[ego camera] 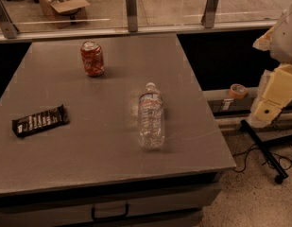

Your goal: Place water bottle upright

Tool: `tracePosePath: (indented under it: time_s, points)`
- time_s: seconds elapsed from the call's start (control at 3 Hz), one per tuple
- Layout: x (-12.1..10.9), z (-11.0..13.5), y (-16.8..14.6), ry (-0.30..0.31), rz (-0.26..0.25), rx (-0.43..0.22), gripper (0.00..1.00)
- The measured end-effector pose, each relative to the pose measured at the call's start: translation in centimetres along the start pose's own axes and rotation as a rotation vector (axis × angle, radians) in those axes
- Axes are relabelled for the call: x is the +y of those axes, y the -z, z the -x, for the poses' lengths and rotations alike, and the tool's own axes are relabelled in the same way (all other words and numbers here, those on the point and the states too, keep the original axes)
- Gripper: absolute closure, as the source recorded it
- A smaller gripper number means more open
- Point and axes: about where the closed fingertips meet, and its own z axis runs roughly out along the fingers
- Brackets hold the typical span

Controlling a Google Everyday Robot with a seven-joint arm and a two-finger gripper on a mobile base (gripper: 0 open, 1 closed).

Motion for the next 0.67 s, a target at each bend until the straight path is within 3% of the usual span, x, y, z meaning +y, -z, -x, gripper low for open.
tracePosePath:
  time_s: [0.33,0.67]
  points:
    - [-0.8,1.2,-2.2,-0.164,0.037,-0.082,0.00]
    - [-2.7,3.6,-4.6,-0.331,0.088,-0.098,0.00]
